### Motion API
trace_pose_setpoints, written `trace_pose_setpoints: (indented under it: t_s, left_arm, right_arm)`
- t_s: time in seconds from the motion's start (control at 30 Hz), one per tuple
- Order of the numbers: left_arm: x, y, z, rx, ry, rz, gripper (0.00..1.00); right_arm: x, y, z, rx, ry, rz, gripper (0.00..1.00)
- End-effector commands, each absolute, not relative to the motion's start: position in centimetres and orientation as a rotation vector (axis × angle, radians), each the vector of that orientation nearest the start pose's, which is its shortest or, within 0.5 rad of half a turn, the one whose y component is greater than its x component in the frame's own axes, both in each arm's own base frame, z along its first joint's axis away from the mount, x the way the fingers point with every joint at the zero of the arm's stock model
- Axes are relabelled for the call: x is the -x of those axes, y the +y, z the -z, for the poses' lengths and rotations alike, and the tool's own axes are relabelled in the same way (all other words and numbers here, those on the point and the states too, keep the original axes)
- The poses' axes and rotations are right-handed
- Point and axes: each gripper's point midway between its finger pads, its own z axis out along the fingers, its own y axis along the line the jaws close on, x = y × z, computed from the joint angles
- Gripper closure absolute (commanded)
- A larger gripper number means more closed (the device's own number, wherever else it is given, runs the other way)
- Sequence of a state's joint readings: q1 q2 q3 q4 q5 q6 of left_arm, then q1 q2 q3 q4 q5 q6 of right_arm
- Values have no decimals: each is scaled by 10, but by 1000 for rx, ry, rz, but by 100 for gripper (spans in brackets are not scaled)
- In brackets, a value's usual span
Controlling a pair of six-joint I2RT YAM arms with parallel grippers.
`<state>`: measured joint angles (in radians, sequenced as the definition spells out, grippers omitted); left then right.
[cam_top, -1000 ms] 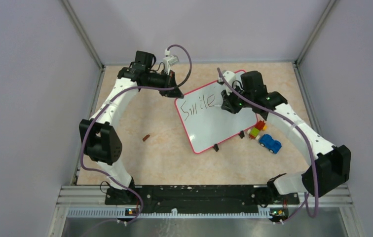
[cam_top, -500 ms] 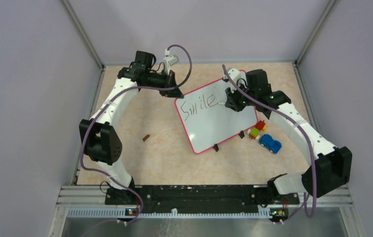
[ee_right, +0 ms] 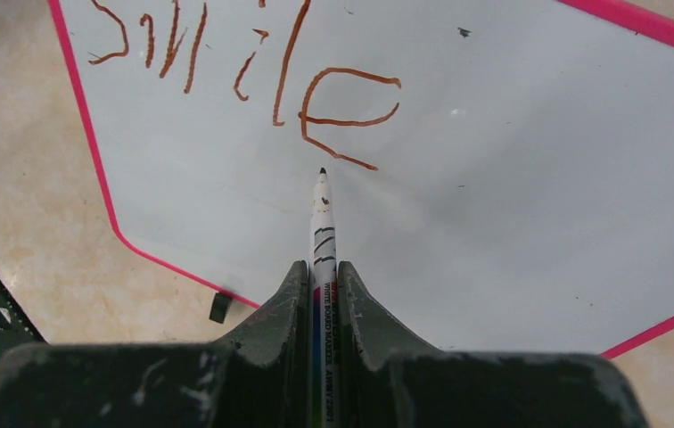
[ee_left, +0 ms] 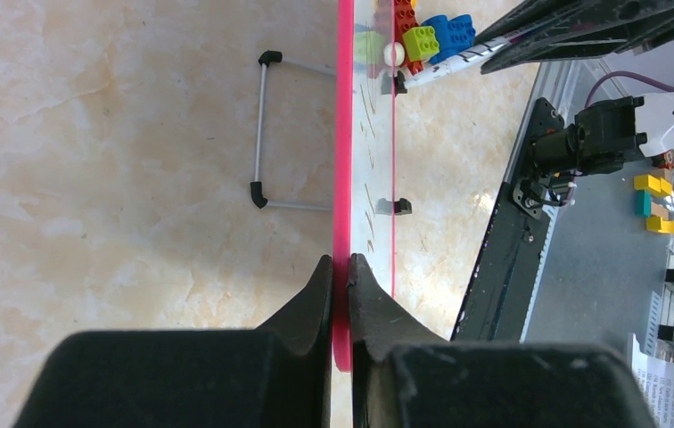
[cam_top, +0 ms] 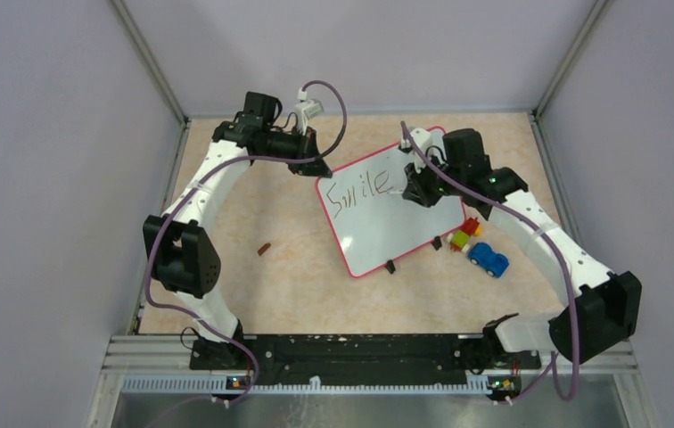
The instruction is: Write a sentence on the whiteboard
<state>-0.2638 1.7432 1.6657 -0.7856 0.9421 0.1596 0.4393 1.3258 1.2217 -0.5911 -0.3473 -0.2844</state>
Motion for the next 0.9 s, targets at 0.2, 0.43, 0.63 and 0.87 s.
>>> trace_pose_setpoints:
  t_s: [0.2, 0.43, 0.63, 0.87]
  left_arm:
    - [-341, -244, -248, -904, 2106, 1204, 100]
    - [-341, -243, -247, -906, 2107, 1198, 100]
    - [-342, -243, -245, -904, 2110, 1193, 100]
    - [-343, -244, -245, -906, 2110, 1198, 100]
  right_arm:
    - [-339, 176, -259, 832, 1958, -369, 100]
    - [-353, 177, -259, 816, 1946, -345, 100]
    - [-355, 175, -239, 837, 1994, -330, 100]
    - [-332, 178, -219, 902, 2047, -366, 100]
